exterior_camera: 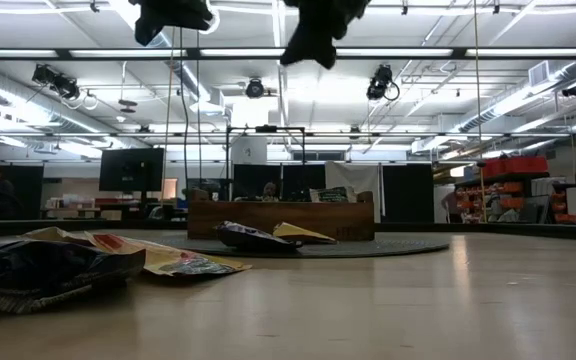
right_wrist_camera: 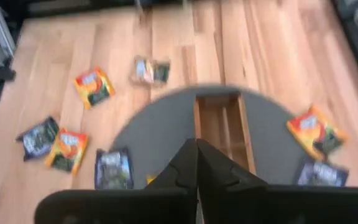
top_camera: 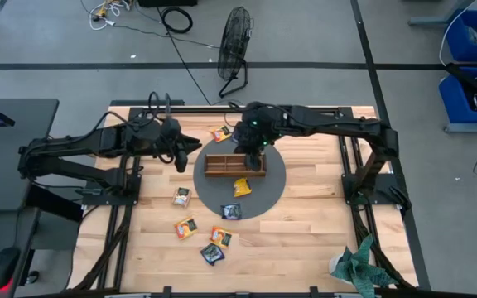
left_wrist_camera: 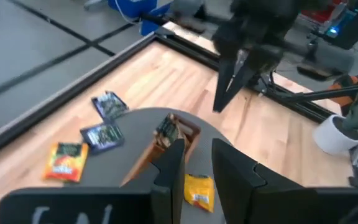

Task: Pick & Place Tea
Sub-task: Put the brown tea bag into the right section of the wooden organizer

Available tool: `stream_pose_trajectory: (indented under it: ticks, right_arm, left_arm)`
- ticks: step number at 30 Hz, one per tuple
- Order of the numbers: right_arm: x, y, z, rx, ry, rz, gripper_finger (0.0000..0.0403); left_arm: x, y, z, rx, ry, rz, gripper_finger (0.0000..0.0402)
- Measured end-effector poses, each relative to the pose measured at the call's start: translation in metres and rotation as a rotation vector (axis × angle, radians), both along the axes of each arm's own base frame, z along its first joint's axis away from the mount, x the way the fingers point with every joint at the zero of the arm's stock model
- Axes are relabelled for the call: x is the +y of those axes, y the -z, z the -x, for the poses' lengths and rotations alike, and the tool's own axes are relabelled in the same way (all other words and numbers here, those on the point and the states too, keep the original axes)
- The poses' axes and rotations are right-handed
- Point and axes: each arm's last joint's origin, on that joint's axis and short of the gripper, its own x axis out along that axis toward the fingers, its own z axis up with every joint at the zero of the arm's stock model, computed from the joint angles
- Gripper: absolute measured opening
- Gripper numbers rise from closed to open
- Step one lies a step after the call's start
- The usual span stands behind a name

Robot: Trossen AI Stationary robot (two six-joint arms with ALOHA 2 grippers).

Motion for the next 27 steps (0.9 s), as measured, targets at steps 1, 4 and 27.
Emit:
stream_pose_trajectory:
  ticks: [1,4,27]
  right_arm:
    - [0.003,-0.004,0.0,-0.022,0.001,0.013,0.0005]
    - [0.01,-0.013,0.002,-0.071,-0.006,0.042,0.0003]
    - [0.052,-0.009,0.091,-0.488,0.16,0.081,0.0]
  left_arm:
    - [-0.002,0.0,0.0,-0.009,-0.002,0.023,0.0083]
    - [-0.009,-0.003,0.004,-0.04,-0.005,0.075,0.0083]
    - [-0.051,0.069,0.061,-0.29,0.046,0.331,0.0083]
